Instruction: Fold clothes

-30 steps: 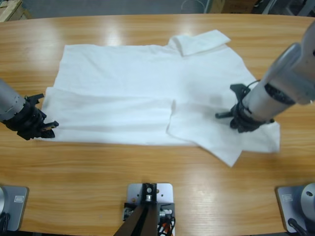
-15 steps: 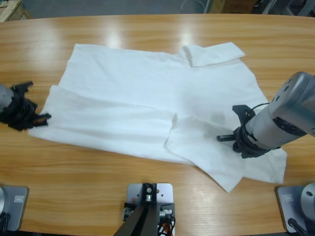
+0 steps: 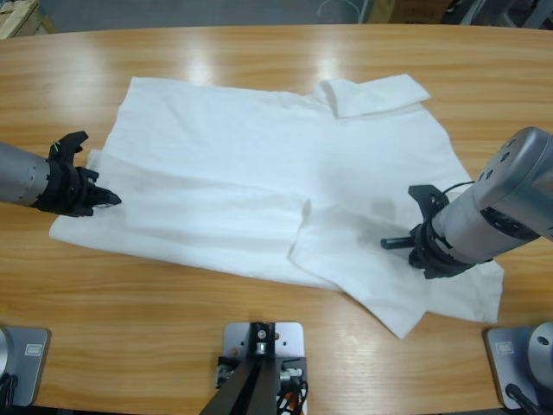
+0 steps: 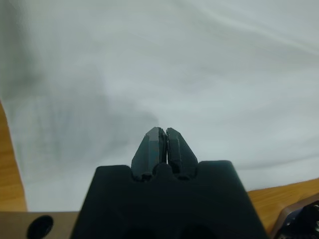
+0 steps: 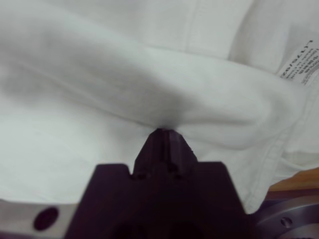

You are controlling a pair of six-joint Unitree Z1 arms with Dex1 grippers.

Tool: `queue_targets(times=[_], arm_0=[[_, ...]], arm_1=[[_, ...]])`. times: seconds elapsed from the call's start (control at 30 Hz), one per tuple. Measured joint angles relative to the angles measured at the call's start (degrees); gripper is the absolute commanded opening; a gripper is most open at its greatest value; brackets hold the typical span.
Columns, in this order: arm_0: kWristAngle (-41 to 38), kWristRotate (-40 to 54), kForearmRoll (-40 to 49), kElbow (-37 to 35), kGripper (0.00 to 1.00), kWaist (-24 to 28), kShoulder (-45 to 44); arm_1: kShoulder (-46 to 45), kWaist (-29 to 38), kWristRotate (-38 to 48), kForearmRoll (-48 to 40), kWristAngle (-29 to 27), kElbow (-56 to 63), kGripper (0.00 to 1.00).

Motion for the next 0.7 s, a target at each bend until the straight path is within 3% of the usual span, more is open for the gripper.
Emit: queue_targets(times=[0.23,0.7], arm_0=[[2.3,-8.5,1.7,0.6,0.0,-4.2,1.6],[3.5,-23.3,9.4,0.4,0.0,-7.6,0.3]], arm_1=[[-0.5,0.0,0.0,-0.2,0.0,0.6,0.0],[-2.2,0.2,0.4,-0.3,0.1,2.2,0.0]])
